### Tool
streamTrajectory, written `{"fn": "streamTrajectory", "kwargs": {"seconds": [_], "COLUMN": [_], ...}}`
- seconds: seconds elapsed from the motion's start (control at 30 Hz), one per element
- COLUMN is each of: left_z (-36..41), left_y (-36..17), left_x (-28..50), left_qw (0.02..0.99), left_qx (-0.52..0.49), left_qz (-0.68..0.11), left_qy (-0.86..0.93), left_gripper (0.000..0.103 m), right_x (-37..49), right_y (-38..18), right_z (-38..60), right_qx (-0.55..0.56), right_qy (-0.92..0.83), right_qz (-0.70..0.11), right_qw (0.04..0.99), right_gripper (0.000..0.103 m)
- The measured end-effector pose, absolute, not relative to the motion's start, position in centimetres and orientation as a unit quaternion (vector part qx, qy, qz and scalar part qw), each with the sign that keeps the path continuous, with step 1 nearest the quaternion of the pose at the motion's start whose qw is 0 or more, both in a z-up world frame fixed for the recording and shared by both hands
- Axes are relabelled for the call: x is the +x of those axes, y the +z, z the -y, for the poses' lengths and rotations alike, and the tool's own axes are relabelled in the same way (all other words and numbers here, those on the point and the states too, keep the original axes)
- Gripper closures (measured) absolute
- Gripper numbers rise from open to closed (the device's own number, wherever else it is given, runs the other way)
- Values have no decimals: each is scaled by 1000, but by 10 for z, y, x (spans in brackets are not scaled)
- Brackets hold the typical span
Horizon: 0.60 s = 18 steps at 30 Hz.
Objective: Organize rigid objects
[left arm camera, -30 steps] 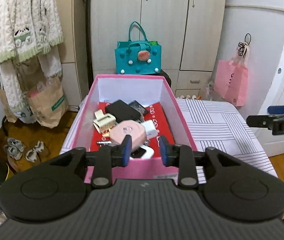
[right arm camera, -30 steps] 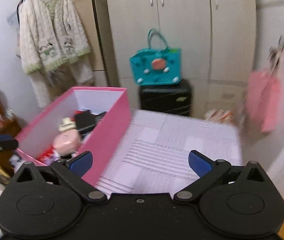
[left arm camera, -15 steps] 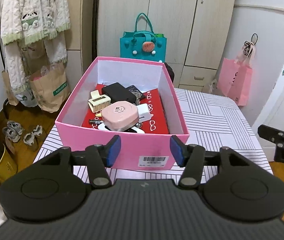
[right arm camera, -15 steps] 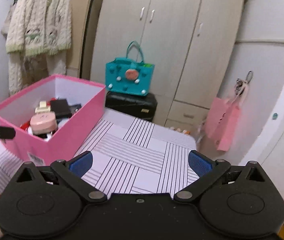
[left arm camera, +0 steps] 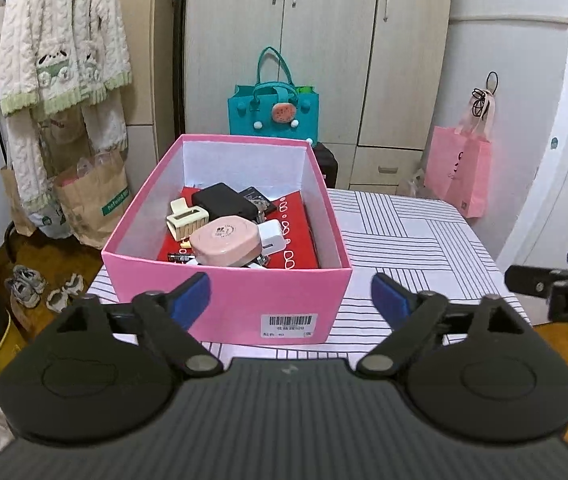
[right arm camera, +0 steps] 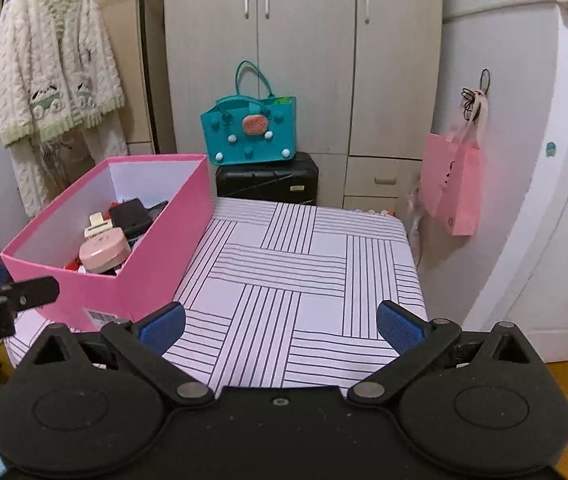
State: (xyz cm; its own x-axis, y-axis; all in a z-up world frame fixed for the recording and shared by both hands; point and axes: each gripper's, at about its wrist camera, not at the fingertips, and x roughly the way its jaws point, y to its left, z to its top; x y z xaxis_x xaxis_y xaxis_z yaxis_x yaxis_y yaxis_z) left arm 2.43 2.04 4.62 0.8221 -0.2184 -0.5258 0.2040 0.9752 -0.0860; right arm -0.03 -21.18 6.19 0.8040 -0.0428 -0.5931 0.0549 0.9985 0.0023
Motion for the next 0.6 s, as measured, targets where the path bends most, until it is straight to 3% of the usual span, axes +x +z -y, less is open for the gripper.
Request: {"fn": "streamTrajectory", "kwargs": {"seconds": [0.07,0.6], "left_z": [-21,-15], "left_y": [46,43], "left_x": [22,16], "left_qw": [956,957], "left_qx": [-13,19], "left_qz": [-273,-281], "left_qy": [-106,-70], "left_gripper": [1,0], "right_x": [-3,-12], "right_y": [64,58], "right_z": [213,200], "right_qx": [17,-9], "right_qy": [-27,-35], "right_qz": [-308,-315], "right_qw": [951,949], "right_gripper": [0,0]}}
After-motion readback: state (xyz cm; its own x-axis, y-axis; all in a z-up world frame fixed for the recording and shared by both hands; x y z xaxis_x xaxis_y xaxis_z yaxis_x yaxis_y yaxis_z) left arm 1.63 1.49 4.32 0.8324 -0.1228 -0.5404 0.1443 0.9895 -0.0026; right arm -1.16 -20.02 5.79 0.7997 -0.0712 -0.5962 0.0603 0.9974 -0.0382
